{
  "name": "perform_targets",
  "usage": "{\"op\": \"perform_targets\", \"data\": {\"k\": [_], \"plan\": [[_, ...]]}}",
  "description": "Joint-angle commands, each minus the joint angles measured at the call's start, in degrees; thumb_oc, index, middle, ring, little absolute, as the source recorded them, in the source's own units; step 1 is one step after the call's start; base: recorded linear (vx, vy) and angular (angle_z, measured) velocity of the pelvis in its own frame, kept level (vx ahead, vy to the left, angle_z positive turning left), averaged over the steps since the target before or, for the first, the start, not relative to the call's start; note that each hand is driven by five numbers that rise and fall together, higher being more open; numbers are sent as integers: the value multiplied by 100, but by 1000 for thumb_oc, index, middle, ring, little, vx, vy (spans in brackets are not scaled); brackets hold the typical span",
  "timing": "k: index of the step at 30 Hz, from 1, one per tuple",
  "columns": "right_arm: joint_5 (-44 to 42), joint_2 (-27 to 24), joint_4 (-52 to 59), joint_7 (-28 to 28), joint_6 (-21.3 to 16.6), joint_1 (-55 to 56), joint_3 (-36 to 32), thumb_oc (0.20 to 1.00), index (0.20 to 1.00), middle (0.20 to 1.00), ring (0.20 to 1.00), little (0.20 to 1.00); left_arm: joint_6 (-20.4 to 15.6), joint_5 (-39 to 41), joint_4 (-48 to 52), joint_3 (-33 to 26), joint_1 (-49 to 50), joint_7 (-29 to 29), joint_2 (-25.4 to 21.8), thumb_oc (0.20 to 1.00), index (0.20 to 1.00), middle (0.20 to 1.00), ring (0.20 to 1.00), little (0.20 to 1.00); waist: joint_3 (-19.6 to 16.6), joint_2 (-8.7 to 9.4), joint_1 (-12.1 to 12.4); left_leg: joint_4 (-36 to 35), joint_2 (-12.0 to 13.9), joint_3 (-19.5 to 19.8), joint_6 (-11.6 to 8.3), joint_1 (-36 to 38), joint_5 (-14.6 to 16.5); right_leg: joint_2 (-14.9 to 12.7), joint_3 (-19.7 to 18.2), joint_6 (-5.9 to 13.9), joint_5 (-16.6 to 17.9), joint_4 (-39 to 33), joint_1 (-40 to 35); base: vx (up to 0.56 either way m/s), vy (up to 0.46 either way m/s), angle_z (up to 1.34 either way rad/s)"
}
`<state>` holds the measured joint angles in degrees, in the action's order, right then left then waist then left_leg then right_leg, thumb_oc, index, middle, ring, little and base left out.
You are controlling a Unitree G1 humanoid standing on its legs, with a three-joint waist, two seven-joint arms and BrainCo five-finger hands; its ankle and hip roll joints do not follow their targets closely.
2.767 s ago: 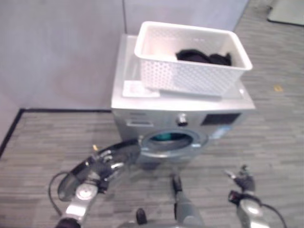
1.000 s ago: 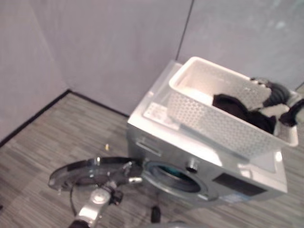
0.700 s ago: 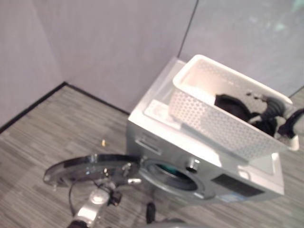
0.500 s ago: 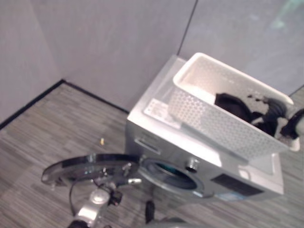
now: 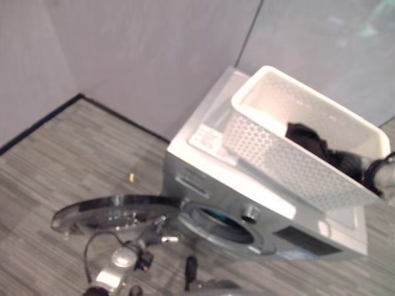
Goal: Grab the laundry basket,head to the washer,open it,put in the laundry and shut it.
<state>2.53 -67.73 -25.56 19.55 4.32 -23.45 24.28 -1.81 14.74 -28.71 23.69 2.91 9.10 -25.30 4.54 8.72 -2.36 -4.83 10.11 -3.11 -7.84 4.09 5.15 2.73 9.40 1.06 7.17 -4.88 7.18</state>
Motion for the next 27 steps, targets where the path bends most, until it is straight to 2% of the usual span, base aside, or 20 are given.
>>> {"op": "perform_targets", "data": {"k": [1, 7, 8, 9, 18, 27], "plan": [[303, 273, -461, 73, 92, -485, 481, 1000, 1000, 1000, 1000, 1000, -204, 45, 164, 231, -520, -55, 49, 1000, 1000, 1000, 1000, 1000, 364, -224, 175, -17, 562, 328, -21, -428, -647, -622, 257, 678, -369, 420, 1, -88, -47, 4], [404, 875, -1279, 13, 157, -916, 928, 1000, 1000, 1000, 1000, 1000, -229, 165, 513, 137, -602, -154, -176, 1000, 1000, 1000, 1000, 1000, 638, -283, 245, -17, 544, 431, 4, -717, -795, -671, 287, 654, -360, 550, 289, -65, -28, 4], [385, 934, -1356, 12, 174, -1016, 987, 454, 454, 454, 454, 454, -229, 178, 527, 131, -625, -163, -195, 1000, 1000, 1000, 1000, 1000, 661, -286, 247, -17, 539, 439, 10, -745, -812, -676, 294, 648, -359, 564, 323, -32, -11, 7], [338, 956, -1392, 6, 180, -1086, 1011, 200, 200, 200, 200, 200, -231, 191, 542, 103, -635, -179, -215, 1000, 1000, 1000, 1000, 1000, 678, -284, 247, -17, 534, 442, 16, -763, -830, -682, 292, 641, -357, 581, 347, -18, -13, 7], [210, 999, -1325, -141, 121, -1440, 1138, 200, 200, 200, 200, 200, -243, 202, 585, 103, -712, -237, -83, 1000, 1000, 1000, 1000, 1000, 597, -221, 237, -17, 554, 426, 31, -770, -820, -645, 277, 639, -372, 575, 350, 4, -10, 2], [46, 922, -1081, -488, 95, -1426, 599, 200, 200, 200, 200, 200, -244, 169, 455, 22, -634, -258, 9, 1000, 1000, 1000, 1000, 1000, 487, -197, 185, -17, 562, 390, 38, -684, -701, -609, 260, 648, -384, 511, 259, 0, 0, 0]]}}
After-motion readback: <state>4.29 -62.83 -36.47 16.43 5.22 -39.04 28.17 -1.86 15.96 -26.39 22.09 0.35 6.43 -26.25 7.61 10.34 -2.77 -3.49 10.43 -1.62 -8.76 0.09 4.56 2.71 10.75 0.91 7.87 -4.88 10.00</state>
